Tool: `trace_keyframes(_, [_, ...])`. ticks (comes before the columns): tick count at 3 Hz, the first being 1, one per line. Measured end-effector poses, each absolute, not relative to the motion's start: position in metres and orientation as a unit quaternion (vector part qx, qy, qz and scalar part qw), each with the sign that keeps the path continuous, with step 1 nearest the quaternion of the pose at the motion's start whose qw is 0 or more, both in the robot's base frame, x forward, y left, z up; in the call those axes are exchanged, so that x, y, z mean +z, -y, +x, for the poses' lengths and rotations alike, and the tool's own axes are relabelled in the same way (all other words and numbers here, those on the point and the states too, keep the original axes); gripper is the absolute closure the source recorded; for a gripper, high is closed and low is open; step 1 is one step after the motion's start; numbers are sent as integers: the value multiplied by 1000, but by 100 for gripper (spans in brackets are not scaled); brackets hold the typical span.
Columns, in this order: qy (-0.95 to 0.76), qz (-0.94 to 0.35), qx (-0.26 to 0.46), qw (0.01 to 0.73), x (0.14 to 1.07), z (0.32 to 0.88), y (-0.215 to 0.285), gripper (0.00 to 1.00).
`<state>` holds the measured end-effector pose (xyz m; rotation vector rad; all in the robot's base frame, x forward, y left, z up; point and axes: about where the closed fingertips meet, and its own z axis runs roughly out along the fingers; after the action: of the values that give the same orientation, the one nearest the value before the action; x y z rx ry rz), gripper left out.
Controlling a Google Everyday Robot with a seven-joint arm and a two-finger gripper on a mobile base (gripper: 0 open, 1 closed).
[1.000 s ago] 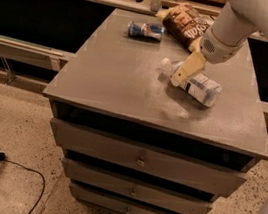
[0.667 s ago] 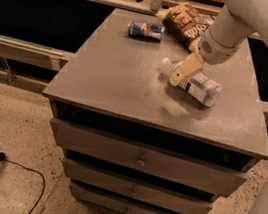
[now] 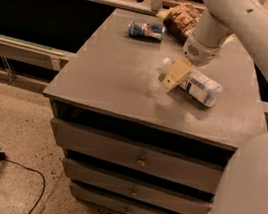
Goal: Place blue plastic bottle upright
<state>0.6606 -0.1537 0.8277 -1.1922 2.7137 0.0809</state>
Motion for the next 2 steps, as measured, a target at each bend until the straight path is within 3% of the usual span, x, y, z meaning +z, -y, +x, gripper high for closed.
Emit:
trace_keyframes(1, [-899,-432,38,62,816,657,148,13])
trace_keyframes(2, [-899,-435,28,49,813,658,146,38])
